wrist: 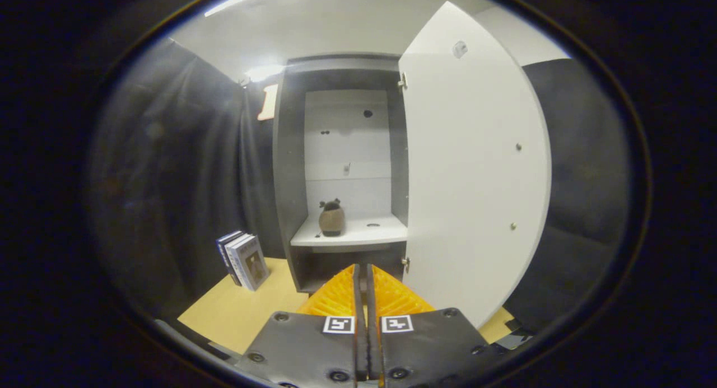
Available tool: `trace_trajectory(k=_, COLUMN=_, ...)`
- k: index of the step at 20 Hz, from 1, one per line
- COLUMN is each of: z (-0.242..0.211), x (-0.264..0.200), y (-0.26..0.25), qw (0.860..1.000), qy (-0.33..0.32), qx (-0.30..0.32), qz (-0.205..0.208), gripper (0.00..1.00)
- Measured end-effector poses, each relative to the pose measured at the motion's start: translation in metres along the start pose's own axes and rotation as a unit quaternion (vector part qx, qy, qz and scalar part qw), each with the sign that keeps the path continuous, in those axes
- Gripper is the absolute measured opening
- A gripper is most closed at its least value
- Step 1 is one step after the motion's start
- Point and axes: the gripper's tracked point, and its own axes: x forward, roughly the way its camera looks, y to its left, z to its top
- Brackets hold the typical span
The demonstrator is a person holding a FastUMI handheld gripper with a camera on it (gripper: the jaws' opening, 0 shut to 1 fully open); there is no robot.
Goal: Open the shoe cabinet door, grab the shoes and put them into the shoe cabinet, then close the shoe cabinet door.
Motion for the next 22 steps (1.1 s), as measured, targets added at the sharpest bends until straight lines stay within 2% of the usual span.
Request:
trace_trajectory(k=3, z=-0.052, x=0.017, y=0.008, qw=1.000, qy=0.028, qx=-0.001, qz=-0.011, gripper=0.17)
trace_trajectory(k=9, z=-0.159, x=0.040, y=0.003, qw=0.993, qy=0.101, qx=0.050, qz=-0.024, gripper=0.45)
trace_trajectory(k=12, z=-0.201, x=0.049, y=0.000, qw=0.991, qy=0.121, qx=0.040, qz=-0.033, gripper=0.59)
trace_trajectory(k=17, z=-0.275, x=0.069, y=-0.001, qw=0.982, qy=0.177, qx=0.045, qz=-0.037, gripper=0.75)
trace_trajectory(k=22, z=-0.329, x=0.089, y=-0.003, qw=0.972, qy=0.230, qx=0.035, qz=-0.039, gripper=0.76)
